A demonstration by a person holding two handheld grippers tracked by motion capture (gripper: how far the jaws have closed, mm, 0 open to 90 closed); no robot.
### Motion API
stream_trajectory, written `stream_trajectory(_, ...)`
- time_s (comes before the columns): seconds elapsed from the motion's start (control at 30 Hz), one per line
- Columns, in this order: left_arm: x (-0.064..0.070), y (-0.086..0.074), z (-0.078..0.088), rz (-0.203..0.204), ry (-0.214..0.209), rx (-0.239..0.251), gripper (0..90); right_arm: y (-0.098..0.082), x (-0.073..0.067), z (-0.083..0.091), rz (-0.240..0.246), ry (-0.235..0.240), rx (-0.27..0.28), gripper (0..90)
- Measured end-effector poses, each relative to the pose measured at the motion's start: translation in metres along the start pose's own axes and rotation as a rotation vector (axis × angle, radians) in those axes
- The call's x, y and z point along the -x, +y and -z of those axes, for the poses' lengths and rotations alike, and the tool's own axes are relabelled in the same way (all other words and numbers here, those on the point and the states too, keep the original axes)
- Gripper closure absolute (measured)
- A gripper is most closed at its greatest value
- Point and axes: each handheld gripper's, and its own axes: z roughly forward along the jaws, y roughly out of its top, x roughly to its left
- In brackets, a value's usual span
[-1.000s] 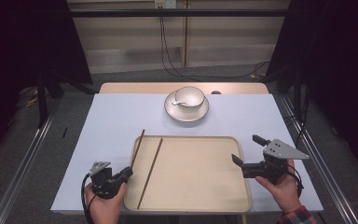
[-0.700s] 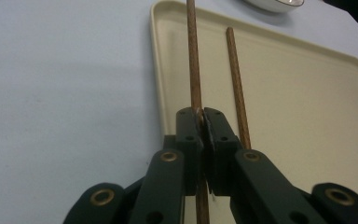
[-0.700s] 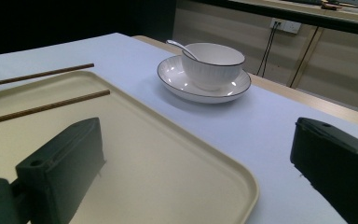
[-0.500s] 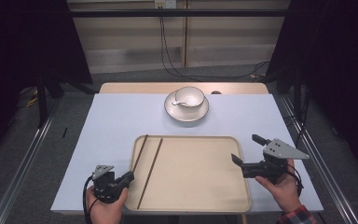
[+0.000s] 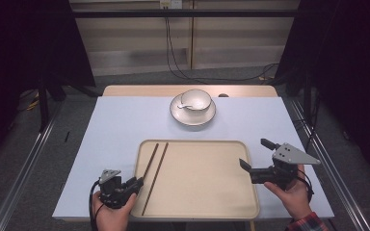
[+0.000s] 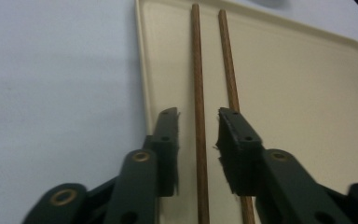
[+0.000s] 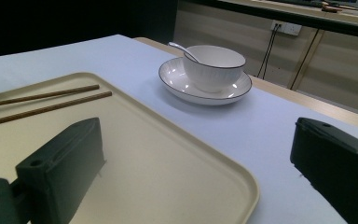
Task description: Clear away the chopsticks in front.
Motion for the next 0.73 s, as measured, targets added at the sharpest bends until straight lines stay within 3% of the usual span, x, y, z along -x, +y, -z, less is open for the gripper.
stream_trajectory(0.2, -0.001, 0.011, 0.000, -0.011, -0.007, 0.050, 53.2, 0.000, 0.000, 0.000, 0.001, 0.000, -0.001, 2.4)
stream_trajectory(0.43, -0.006, 0.025, -0.004, -0.069, -0.006, 0.101, 33.6, 0.000, 0.001, 0.000, 0.003, -0.001, -0.002, 2.3)
stream_trajectory(0.73, -0.007, 0.039, -0.003, -0.093, -0.015, 0.149, 25.5, -0.001, 0.001, 0.002, 0.005, -0.015, -0.005, 2.2)
